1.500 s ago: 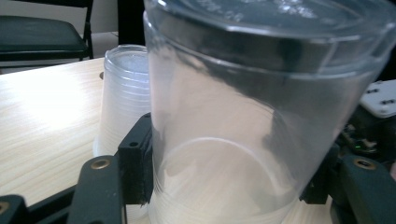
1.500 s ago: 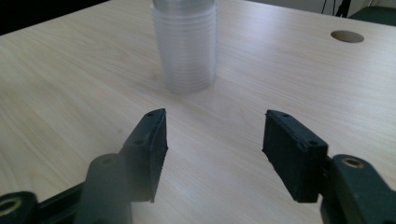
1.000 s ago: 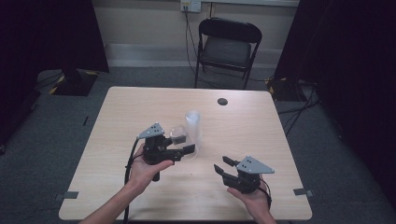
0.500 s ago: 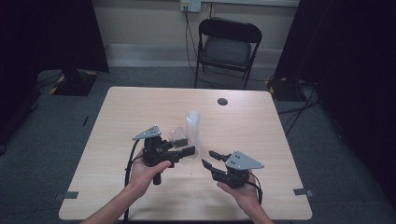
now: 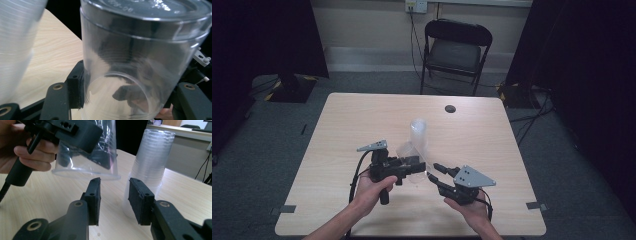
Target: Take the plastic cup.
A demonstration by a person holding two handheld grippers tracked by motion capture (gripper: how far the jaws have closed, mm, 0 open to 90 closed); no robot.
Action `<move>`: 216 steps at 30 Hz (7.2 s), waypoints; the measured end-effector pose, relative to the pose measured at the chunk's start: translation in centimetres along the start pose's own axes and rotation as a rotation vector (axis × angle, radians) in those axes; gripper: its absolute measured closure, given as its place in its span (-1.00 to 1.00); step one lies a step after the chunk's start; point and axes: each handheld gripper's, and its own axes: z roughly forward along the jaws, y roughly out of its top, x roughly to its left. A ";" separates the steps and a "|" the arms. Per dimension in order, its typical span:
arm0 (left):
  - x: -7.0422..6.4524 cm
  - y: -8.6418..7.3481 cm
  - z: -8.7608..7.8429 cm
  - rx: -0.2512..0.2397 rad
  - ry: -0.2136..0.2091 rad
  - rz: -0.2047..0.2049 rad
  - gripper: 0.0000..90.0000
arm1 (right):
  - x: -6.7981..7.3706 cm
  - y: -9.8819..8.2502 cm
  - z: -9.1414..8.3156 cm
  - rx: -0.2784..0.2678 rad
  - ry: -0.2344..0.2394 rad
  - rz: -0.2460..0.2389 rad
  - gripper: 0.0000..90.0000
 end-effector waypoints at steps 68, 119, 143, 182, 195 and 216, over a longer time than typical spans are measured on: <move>-1.7 -1.1 1.5 0.075 -0.007 0.119 -0.46 | -1.3 0.2 -0.9 -0.091 -0.165 0.020 0.96; -1.1 -4.2 -0.8 0.310 0.268 0.698 -0.57 | -4.1 0.2 0.4 0.404 0.158 0.355 0.99; -2.0 -5.4 0.4 0.428 0.282 0.925 -0.63 | -3.6 -0.2 2.2 0.589 0.274 0.381 0.99; -4.4 -7.3 3.5 0.420 0.247 1.063 -0.47 | -2.3 -1.2 4.9 0.684 0.313 0.472 0.97; -3.9 -7.4 3.6 0.416 0.244 1.030 -0.44 | -2.1 -1.2 4.9 0.673 0.306 0.504 0.97; -3.5 -7.0 3.0 0.387 0.252 0.982 -0.36 | -2.1 -0.7 4.5 0.613 0.296 0.483 0.64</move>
